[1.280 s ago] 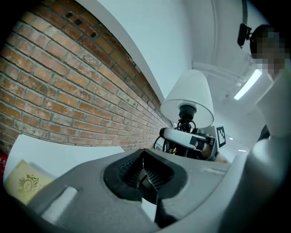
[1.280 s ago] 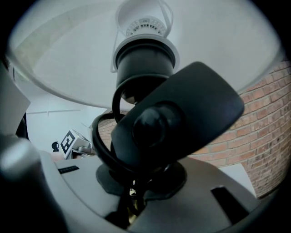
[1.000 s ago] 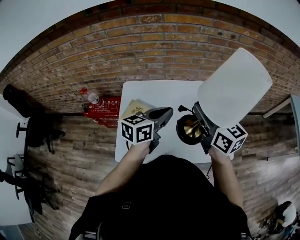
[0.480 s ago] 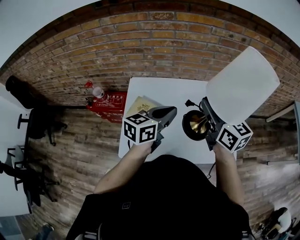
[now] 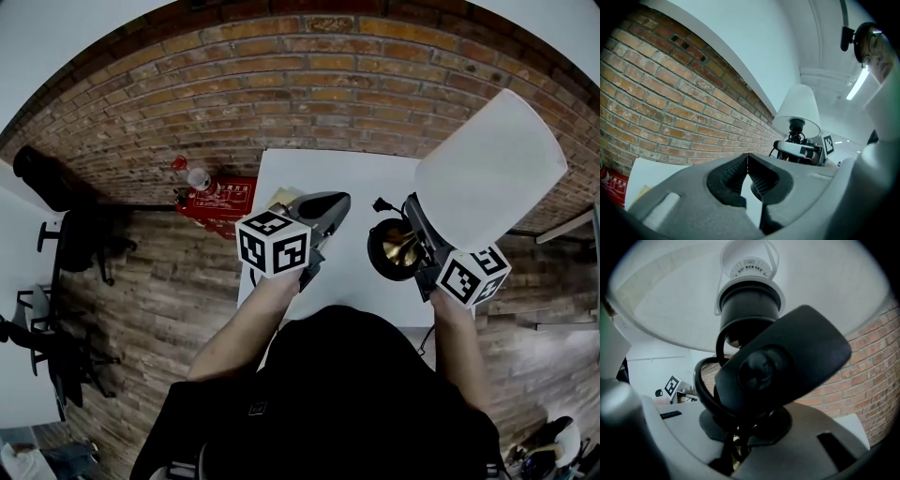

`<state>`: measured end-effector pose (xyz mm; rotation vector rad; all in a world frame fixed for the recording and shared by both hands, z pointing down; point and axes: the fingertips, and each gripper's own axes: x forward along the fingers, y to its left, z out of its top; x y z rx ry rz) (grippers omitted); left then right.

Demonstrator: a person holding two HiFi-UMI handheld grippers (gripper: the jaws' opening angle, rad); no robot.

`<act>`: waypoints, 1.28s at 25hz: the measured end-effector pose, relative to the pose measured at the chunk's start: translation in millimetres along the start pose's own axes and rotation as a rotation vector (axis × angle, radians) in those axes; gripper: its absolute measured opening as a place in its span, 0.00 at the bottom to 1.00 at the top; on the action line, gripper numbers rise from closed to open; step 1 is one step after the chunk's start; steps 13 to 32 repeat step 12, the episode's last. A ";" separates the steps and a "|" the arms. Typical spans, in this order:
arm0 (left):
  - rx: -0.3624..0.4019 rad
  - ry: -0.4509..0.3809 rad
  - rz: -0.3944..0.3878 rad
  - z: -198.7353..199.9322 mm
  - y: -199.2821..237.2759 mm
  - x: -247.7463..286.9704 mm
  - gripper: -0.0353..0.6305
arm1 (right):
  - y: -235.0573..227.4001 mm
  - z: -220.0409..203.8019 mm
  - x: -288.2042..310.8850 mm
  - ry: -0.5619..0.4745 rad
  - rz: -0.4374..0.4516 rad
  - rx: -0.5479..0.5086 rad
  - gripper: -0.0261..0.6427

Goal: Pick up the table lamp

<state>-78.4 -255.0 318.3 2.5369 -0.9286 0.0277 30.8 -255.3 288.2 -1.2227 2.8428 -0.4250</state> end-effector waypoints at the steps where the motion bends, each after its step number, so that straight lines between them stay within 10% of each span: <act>1: 0.005 -0.001 -0.001 1.6 0.3 1.0 0.07 | 0.0 2.1 -0.2 -0.004 0.001 -0.005 0.12; 32: 0.037 0.006 -0.026 8.1 -12.8 20.7 0.07 | -8.9 11.5 -14.9 -0.021 -0.006 -0.012 0.12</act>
